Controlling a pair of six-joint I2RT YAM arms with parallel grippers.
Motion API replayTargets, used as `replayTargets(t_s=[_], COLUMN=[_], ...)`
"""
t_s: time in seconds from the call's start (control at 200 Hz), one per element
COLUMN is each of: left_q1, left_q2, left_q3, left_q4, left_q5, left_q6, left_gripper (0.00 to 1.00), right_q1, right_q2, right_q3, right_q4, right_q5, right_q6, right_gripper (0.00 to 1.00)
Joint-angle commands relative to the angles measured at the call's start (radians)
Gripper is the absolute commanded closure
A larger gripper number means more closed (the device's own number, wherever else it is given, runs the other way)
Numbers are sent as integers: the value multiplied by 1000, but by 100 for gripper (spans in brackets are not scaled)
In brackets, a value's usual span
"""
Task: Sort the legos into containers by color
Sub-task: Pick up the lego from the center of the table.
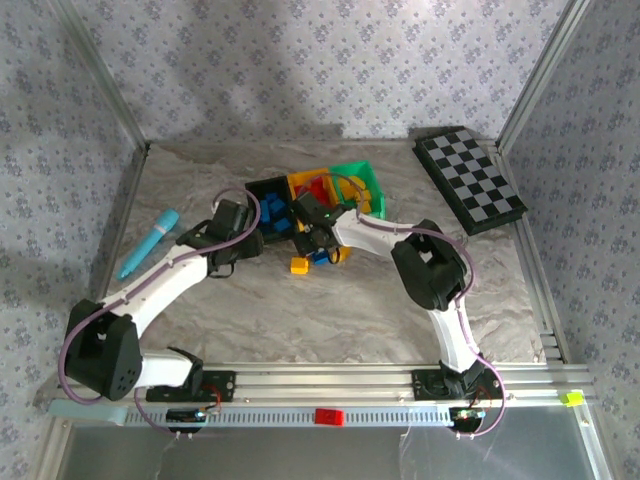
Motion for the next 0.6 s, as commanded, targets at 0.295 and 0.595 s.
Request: replayTargets(t_s=[0.295,0.595], left_q1=[-1,-32], left_q2=[-105,-142], left_q3=[-131,-203], left_q4=[99,190], left_q5=[134,251], left_q6=[-51,-46], left_gripper=[30,30], right_q1=[-68,-146], right_q2=[-104,37], right_q3=[126,326], right_q4=[-45,-75], right_q5=[37,-20], right_q6=[-37,-37], right_gripper=[41,25])
